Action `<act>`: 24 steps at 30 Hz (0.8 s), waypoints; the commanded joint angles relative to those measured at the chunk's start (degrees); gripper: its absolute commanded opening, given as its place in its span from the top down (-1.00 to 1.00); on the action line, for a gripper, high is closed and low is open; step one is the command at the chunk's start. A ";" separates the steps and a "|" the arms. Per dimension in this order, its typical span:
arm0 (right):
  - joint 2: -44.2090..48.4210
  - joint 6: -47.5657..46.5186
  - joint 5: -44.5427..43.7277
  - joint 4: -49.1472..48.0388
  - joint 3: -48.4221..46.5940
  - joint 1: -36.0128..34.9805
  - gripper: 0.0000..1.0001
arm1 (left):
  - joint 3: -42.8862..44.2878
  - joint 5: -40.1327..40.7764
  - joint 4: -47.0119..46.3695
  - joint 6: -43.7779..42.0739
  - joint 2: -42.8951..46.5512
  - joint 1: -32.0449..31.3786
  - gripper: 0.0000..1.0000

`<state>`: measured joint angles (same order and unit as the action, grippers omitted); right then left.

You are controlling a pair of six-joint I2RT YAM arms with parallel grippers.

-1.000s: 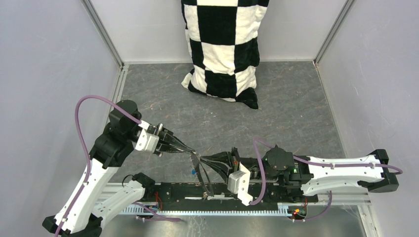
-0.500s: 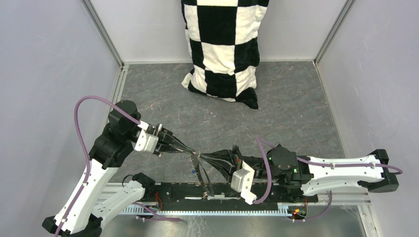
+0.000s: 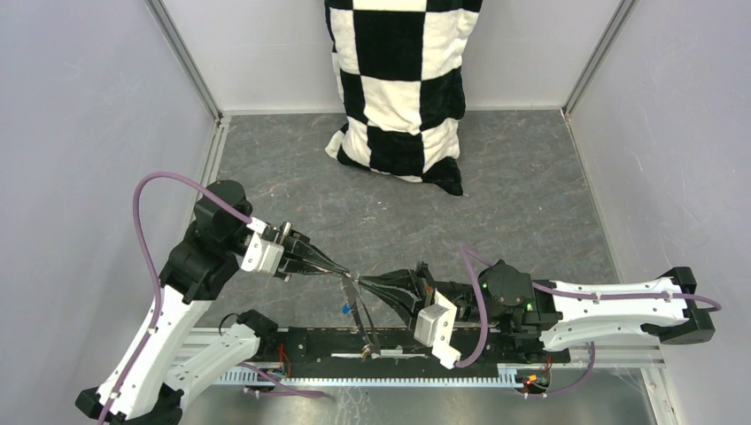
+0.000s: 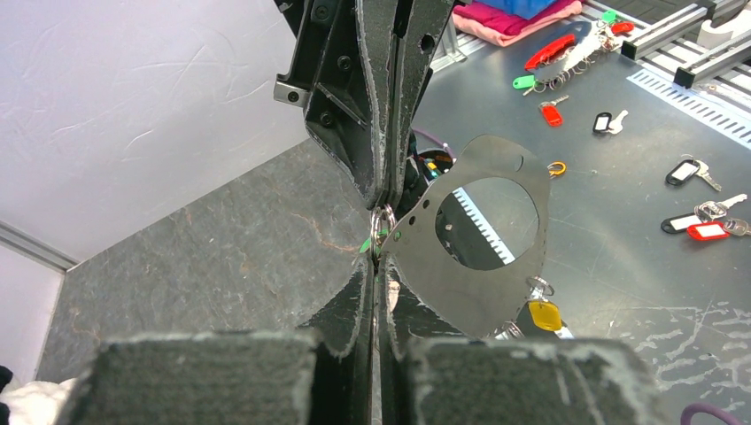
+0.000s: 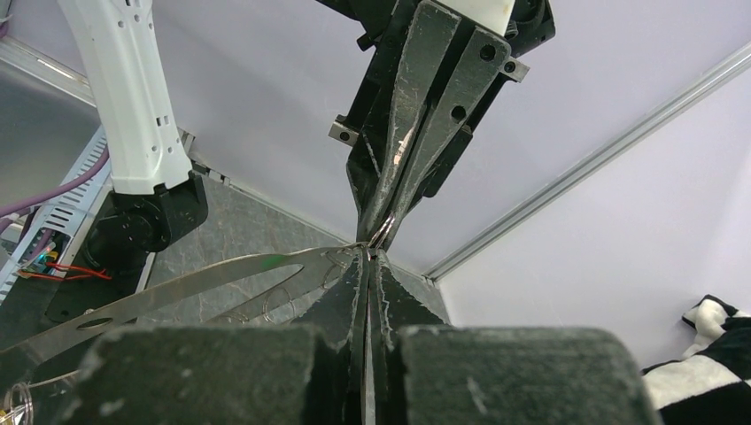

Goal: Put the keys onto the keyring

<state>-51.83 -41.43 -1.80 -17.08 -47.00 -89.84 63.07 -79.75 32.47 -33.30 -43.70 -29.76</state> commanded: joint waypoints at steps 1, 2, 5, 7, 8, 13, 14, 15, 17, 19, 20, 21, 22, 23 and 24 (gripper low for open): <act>0.53 -0.05 -0.36 -4.14 -1.49 -0.68 0.99 | 0.68 -0.50 -1.92 -0.28 -0.02 -0.18 0.96; 0.53 -0.14 -0.50 -4.18 -1.43 -0.73 0.99 | 0.59 -0.62 -1.92 -0.28 0.02 -0.19 0.96; 0.86 -0.28 -1.16 -4.97 -1.10 -0.68 0.99 | 0.41 -0.67 -1.97 -0.32 0.19 -0.18 0.96; 1.23 -0.23 -1.32 -5.65 -0.77 -0.71 0.99 | 0.35 -0.67 -1.97 -0.28 0.20 -0.16 0.96; 1.34 -0.15 -1.32 -5.98 -0.64 -0.69 0.99 | 0.31 -0.67 -1.97 -0.29 0.20 -0.19 0.96; 1.42 0.01 -1.79 -6.16 -0.29 -0.76 0.99 | 0.30 -0.63 -1.96 -0.70 0.45 -0.13 0.95; 1.44 0.10 -1.96 -6.08 -0.07 -0.71 0.99 | 0.30 -0.67 -1.97 -0.77 0.46 -0.13 0.96; 1.51 0.19 -2.37 -6.12 0.13 -0.72 0.99 | 0.30 -0.65 -1.92 -0.80 0.53 -0.20 0.96; 1.60 0.37 -2.66 -5.92 0.50 -0.69 0.99 | 0.30 -0.76 -1.97 -0.87 0.55 -0.20 0.96; 1.56 0.71 -2.98 -5.91 0.76 -0.69 0.99 | 0.24 -0.76 -1.97 -0.89 0.55 -0.18 0.96; 1.57 0.72 -3.09 -5.92 0.85 -0.67 0.99 | 0.22 -0.72 -1.93 -0.96 0.55 -0.21 0.96; 1.63 0.81 -3.14 -6.01 0.86 -0.68 0.99 | 0.21 -0.68 -1.94 -0.98 0.63 -0.18 0.96; 1.65 0.80 -3.12 -6.08 0.95 -0.64 0.99 | 0.15 -0.63 -1.97 -0.93 0.64 -0.19 0.96; 1.61 0.78 -3.12 -6.24 0.87 -0.69 0.99 | 0.19 -0.64 -1.92 -0.85 0.64 -0.18 0.95; 1.57 0.61 -3.07 -6.23 0.86 -0.69 0.99 | 0.21 -0.63 -1.90 -0.81 0.64 -0.16 0.95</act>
<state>-51.05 -41.36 -3.49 -20.12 -46.24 -90.26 63.05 -79.64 32.45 -33.32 -43.46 -29.76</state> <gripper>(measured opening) 0.010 0.043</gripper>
